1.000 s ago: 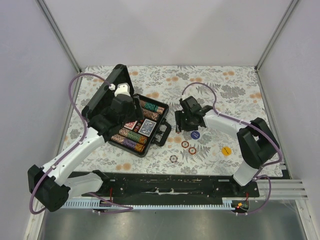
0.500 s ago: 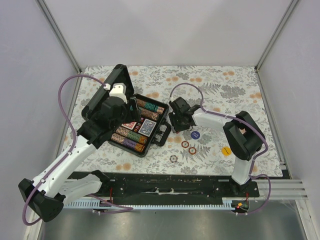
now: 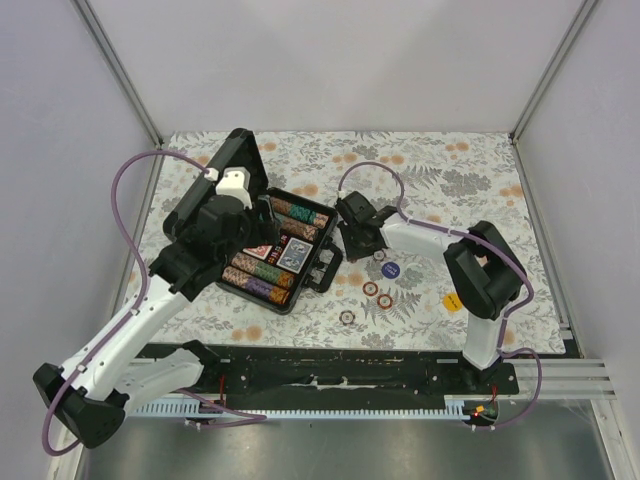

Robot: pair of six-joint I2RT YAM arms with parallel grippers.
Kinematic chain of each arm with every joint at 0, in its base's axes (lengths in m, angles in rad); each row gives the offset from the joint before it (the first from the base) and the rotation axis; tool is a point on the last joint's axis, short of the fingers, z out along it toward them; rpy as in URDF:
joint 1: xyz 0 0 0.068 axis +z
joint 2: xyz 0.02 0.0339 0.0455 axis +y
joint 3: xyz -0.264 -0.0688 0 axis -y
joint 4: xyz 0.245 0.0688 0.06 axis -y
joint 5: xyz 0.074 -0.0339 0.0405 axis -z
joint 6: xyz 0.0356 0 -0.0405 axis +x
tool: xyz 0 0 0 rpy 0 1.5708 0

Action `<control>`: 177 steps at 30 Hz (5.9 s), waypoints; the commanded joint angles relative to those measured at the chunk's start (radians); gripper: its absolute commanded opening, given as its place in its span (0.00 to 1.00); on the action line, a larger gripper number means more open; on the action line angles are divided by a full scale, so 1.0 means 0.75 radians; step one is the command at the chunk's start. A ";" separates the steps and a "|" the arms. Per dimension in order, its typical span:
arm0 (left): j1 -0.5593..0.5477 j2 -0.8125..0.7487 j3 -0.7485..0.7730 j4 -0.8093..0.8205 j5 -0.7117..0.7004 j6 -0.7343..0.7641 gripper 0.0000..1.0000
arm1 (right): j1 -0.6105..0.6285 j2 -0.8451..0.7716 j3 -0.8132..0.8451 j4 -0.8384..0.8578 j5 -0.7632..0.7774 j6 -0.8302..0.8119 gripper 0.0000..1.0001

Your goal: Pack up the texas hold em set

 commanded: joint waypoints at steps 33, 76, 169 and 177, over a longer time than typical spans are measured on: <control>-0.002 -0.670 -0.275 -0.278 -0.278 -0.124 0.82 | 0.428 0.535 1.025 -0.264 0.731 1.065 0.30; -0.002 -0.674 -0.285 -0.272 -0.211 -0.136 0.83 | 0.428 0.634 1.207 -0.427 0.729 1.055 0.50; -0.002 -0.357 -0.322 0.297 0.092 -0.024 0.95 | -0.392 -0.452 -0.493 -0.207 0.185 0.607 0.87; -0.002 -0.372 -0.330 0.293 0.074 -0.022 0.95 | -0.392 -0.393 -0.495 -0.207 0.154 0.625 0.80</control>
